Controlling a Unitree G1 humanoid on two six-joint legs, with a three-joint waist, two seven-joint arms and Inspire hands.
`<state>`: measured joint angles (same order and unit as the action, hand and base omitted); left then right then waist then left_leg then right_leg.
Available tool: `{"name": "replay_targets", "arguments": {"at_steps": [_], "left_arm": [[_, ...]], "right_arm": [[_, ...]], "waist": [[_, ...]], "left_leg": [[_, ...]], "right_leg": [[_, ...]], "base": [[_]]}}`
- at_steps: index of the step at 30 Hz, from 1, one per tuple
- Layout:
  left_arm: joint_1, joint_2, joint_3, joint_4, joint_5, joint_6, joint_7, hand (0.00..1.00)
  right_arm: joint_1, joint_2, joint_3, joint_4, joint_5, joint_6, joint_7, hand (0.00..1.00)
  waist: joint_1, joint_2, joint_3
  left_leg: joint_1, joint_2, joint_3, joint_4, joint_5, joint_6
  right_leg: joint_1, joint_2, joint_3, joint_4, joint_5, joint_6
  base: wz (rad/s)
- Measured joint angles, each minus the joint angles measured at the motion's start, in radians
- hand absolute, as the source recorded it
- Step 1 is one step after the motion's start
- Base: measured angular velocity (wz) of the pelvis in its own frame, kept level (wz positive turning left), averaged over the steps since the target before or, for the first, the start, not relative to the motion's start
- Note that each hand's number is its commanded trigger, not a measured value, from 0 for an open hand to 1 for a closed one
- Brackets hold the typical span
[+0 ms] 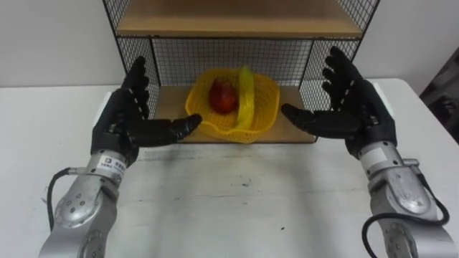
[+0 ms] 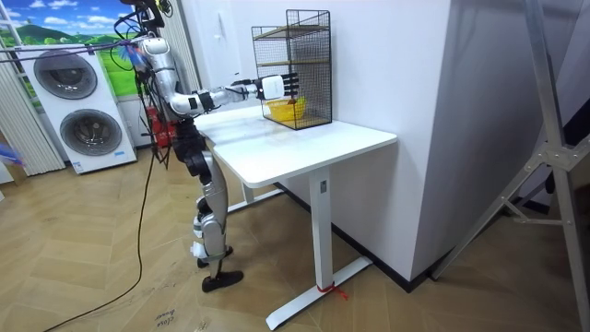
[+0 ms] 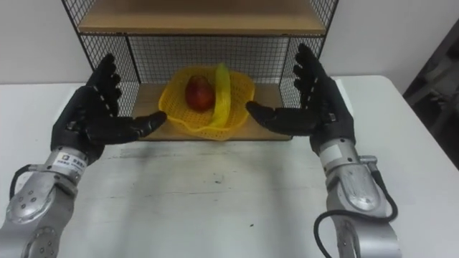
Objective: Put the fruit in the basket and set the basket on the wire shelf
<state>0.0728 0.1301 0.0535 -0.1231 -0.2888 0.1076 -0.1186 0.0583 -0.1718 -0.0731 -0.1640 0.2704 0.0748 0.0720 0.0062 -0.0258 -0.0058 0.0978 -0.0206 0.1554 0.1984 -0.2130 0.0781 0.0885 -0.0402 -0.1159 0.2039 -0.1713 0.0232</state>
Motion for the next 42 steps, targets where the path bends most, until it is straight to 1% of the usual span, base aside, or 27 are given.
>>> {"name": "replay_targets", "arguments": {"at_steps": [3,4,5,9,12,14,15,18,20,22,24,26,28,30,31,32,33,35,36,37,38,39,40,41,42], "left_arm": [[0.035,-0.001,0.018,-0.029,0.0,0.0,-0.03,0.0],[0.058,-0.001,0.025,-0.056,0.0,0.0,-0.038,0.0],[0.077,-0.001,0.03,-0.077,0.0,-0.003,-0.045,0.0],[0.116,-0.001,0.033,-0.094,0.0,-0.005,-0.051,0.0],[0.14,-0.001,0.039,-0.095,-0.001,-0.005,-0.061,0.0],[0.172,-0.001,0.051,-0.113,-0.001,-0.005,-0.071,0.0],[0.177,-0.001,0.052,-0.116,-0.001,-0.005,-0.073,0.0],[0.202,0.001,0.063,-0.134,-0.009,-0.005,-0.089,0.0],[0.234,0.002,0.063,-0.154,-0.013,-0.015,-0.11,0.0],[0.244,0.001,0.063,-0.154,-0.013,-0.028,-0.12,0.0],[0.248,0.001,0.065,-0.155,-0.014,-0.035,-0.131,0.0],[0.25,0.001,0.067,-0.162,-0.015,-0.049,-0.131,0.0],[0.25,0.001,0.073,-0.163,-0.016,-0.066,-0.131,0.0],[0.25,0.001,0.091,-0.183,-0.017,-0.07,-0.131,0.0],[0.251,0.001,0.111,-0.208,-0.018,-0.075,-0.128,0.0],[0.251,0.001,0.135,-0.232,-0.017,-0.09,-0.127,0.0],[0.25,0.001,0.15,-0.243,-0.018,-0.099,-0.127,0.0],[0.251,0.005,0.234,-0.301,-0.042,-0.134,-0.113,0.0],[0.251,0.007,0.255,-0.316,-0.055,-0.145,-0.1,0.0],[0.249,0.011,0.297,-0.34,-0.057,-0.175,-0.072,0.0],[0.247,0.025,0.336,-0.358,-0.052,-0.198,-0.047,0.0],[0.246,0.031,0.358,-0.371,-0.052,-0.202,-0.036,0.0],[0.246,0.043,0.401,-0.396,-0.052,-0.212,-0.008,0.0],[0.245,0.054,0.444,-0.411,-0.051,-0.235,0.017,0.0],[0.244,0.061,0.468,-0.416,-0.052,-0.244,0.029,0.0]], "right_arm": [[0.036,0.002,-0.02,-0.009,0.002,-0.016,0.028,0.0],[0.056,0.002,-0.034,-0.01,0.004,-0.02,0.045,0.0],[0.071,0.002,-0.042,-0.011,0.004,-0.02,0.055,0.0],[0.1,0.003,-0.055,-0.013,0.008,-0.02,0.081,0.0],[0.116,0.003,-0.072,-0.018,0.008,-0.02,0.086,0.0],[0.143,0.004,-0.071,-0.055,0.007,-0.02,0.092,0.0],[0.153,0.003,-0.072,-0.068,0.007,-0.02,0.093,0.0],[0.181,0.004,-0.072,-0.107,0.01,-0.02,0.095,0.0],[0.216,0.004,-0.072,-0.137,0.019,-0.022,0.093,0.0],[0.231,0.007,-0.077,-0.14,0.019,-0.033,0.092,0.0],[0.252,0.008,-0.091,-0.145,0.042,-0.037,0.089,0.0],[0.277,0.012,-0.11,-0.145,0.048,-0.056,0.072,0.0],[0.279,0.012,-0.115,-0.146,0.047,-0.068,0.046,0.0],[0.28,0.012,-0.121,-0.17,0.041,-0.074,0.017,0.0],[0.28,0.011,-0.129,-0.185,0.034,-0.091,0.0,0.0],[0.28,0.011,-0.146,-0.195,0.022,-0.111,-0.013,0.0],[0.28,0.011,-0.157,-0.202,0.011,-0.118,-0.024,0.0],[0.28,0.011,-0.223,-0.246,0.005,-0.145,-0.075,0.0],[0.279,0.009,-0.24,-0.258,0.006,-0.156,-0.095,0.0],[0.277,0.002,-0.278,-0.282,0.003,-0.176,-0.139,0.0],[0.271,-0.008,-0.311,-0.306,-0.006,-0.192,-0.186,0.0],[0.267,-0.011,-0.328,-0.319,-0.018,-0.195,-0.208,0.0],[0.255,-0.019,-0.362,-0.333,-0.044,-0.208,-0.252,0.0],[0.233,-0.029,-0.399,-0.341,-0.062,-0.215,-0.296,0.0],[0.222,-0.037,-0.423,-0.343,-0.073,-0.22,-0.318,0.0]], "waist": [[-0.004,-0.007,-0.0045],[-0.004,-0.009,-0.0059],[-0.003,-0.01,-0.0062],[-0.003,-0.008,-0.0061],[-0.002,-0.004,-0.0059],[-0.002,0.003,-0.0051],[-0.003,0.005,-0.0047],[-0.002,0.012,-0.0077],[-0.002,0.018,-0.0074],[-0.004,0.021,-0.0052],[-0.004,0.023,-0.0039],[-0.005,0.022,-0.0029],[-0.01,0.021,-0.0014],[-0.014,0.022,0.0],[-0.022,0.02,0.0015],[-0.024,0.019,0.0018],[-0.024,0.019,0.0017],[-0.021,0.025,0.0017],[-0.02,0.027,0.0002],[-0.02,0.033,-0.005],[-0.016,0.039,-0.0059],[-0.015,0.041,-0.0072],[-0.015,0.044,-0.0081],[-0.015,0.046,-0.0085],[-0.014,0.046,-0.0086]], "left_leg": [[-0.001,0.0,-0.001,-0.002,0.0,0.0],[-0.001,0.0,-0.001,-0.003,0.0,0.0],[-0.001,0.0,-0.001,-0.004,0.0,0.0],[-0.007,0.0,-0.001,-0.004,0.0,0.0],[-0.017,0.0,-0.001,-0.003,0.0,0.0],[-0.022,0.0,-0.001,-0.004,0.0,0.0],[-0.022,0.0,-0.001,-0.006,0.0,0.0],[-0.027,0.0,-0.001,-0.01,0.0,-0.001],[-0.023,0.0,-0.001,-0.012,0.001,-0.002],[-0.025,0.0,-0.001,-0.012,0.001,-0.002],[-0.026,0.0,-0.003,-0.012,0.001,-0.002],[-0.03,0.0,-0.006,-0.011,0.001,-0.002],[-0.034,0.0,-0.007,-0.01,0.001,-0.002],[-0.042,-0.001,-0.018,-0.009,0.001,-0.002],[-0.046,-0.001,-0.022,-0.009,0.0,-0.003],[-0.047,-0.001,-0.024,-0.009,0.001,-0.003],[-0.046,-0.001,-0.024,-0.01,0.001,-0.003],[-0.048,-0.002,-0.024,-0.008,0.002,-0.004],[-0.051,-0.002,-0.024,-0.006,0.002,-0.004],[-0.054,-0.003,-0.024,-0.005,0.002,-0.004],[-0.059,-0.003,-0.024,-0.004,0.002,-0.004],[-0.061,-0.003,-0.025,-0.004,0.002,-0.004],[-0.061,-0.003,-0.028,-0.004,0.002,-0.004],[-0.062,-0.003,-0.029,-0.005,0.002,-0.004],[-0.062,-0.003,-0.029,-0.005,0.002,-0.004]], "right_leg": [[0.001,0.0,-0.001,-0.002,0.0,0.0],[0.001,0.0,0.0,-0.002,0.0,0.0],[0.002,0.0,0.0,-0.002,0.0,0.0],[-0.001,0.0,0.0,-0.002,0.0,0.0],[-0.007,0.0,0.0,-0.002,0.0,0.0],[-0.009,0.002,0.003,-0.001,0.0,0.0],[-0.011,0.002,0.003,-0.001,0.0,0.0],[-0.021,0.002,0.004,-0.001,0.0,0.0],[-0.02,0.003,0.004,-0.001,0.0,0.0],[-0.021,0.003,0.003,-0.002,0.0,0.0],[-0.021,0.003,0.002,-0.002,0.0,0.0],[-0.02,0.004,0.001,-0.003,0.0,0.0],[-0.022,0.004,0.001,-0.003,0.0,0.0],[-0.023,0.004,-0.002,-0.003,0.0,0.0],[-0.024,0.004,-0.001,-0.004,0.0,0.0],[-0.023,0.004,-0.002,-0.004,0.0,0.0],[-0.024,0.005,-0.002,-0.004,0.0,0.0],[-0.025,0.005,0.0,-0.008,0.0,0.0],[-0.027,0.005,-0.001,-0.01,0.0,0.0],[-0.035,0.005,-0.001,-0.01,0.0,0.0],[-0.037,0.005,-0.002,-0.009,0.0,0.0],[-0.038,0.004,-0.004,-0.009,0.0,0.0],[-0.037,0.004,-0.011,-0.009,0.0,0.0],[-0.037,0.004,-0.013,-0.01,0.0,0.0],[-0.037,0.004,-0.012,-0.01,0.0,0.0]], "base": [[0.0],[0.0],[0.0],[0.0],[0.0],[0.0],[0.0],[0.0],[0.0],[0.0],[0.02],[0.04],[0.02],[0.11],[0.11],[0.08],[0.0],[0.0],[0.0],[0.0],[0.0],[0.04],[0.05],[0.05],[0.0]]}}
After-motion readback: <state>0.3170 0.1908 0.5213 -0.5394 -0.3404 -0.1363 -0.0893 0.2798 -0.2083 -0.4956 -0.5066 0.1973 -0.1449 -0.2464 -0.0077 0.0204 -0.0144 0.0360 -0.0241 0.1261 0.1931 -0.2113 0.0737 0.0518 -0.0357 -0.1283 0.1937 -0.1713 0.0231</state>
